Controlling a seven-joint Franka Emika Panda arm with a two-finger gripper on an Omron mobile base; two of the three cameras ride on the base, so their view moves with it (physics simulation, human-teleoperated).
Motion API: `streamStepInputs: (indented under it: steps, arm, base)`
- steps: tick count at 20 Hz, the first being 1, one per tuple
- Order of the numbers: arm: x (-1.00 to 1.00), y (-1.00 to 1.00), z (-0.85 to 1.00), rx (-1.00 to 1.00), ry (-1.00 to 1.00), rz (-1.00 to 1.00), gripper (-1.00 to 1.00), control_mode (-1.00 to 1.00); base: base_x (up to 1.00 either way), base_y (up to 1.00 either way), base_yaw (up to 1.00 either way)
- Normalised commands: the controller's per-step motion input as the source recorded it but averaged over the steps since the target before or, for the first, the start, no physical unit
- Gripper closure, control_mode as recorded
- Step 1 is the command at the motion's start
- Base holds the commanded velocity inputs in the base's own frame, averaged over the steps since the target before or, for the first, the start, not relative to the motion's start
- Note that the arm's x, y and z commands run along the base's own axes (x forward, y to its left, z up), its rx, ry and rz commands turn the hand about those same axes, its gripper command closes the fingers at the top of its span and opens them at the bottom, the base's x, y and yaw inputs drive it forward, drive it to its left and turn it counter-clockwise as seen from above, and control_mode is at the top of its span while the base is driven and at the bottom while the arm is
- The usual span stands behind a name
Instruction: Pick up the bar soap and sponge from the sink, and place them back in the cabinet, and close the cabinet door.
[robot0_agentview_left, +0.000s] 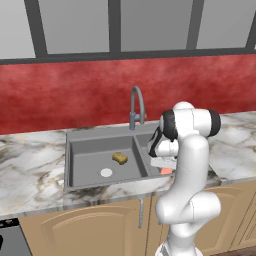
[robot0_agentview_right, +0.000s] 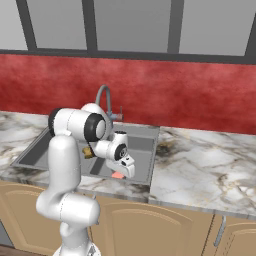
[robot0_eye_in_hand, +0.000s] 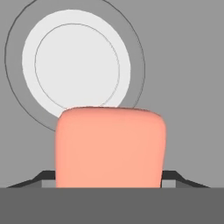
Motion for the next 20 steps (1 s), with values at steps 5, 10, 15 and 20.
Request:
streamStepInputs:
  steps: [5, 10, 15, 20]
  arm:
    - [0.00, 0.00, 0.00, 0.00, 0.00, 0.00, 1.00, -1.00]
    - [0.00, 0.00, 0.02, 0.00, 0.00, 0.00, 1.00, -1.00]
    - [0.00, -0.04, 0.27, 0.00, 0.00, 0.00, 1.00, -1.00]
    - [0.00, -0.10, 0.47, 0.00, 0.00, 0.00, 1.00, -1.00]
  base:
    - [0.00, 0.00, 0.00]
    - [0.00, 0.00, 0.00]
    - [0.00, 0.00, 0.00]
    - [0.00, 0.00, 0.00]
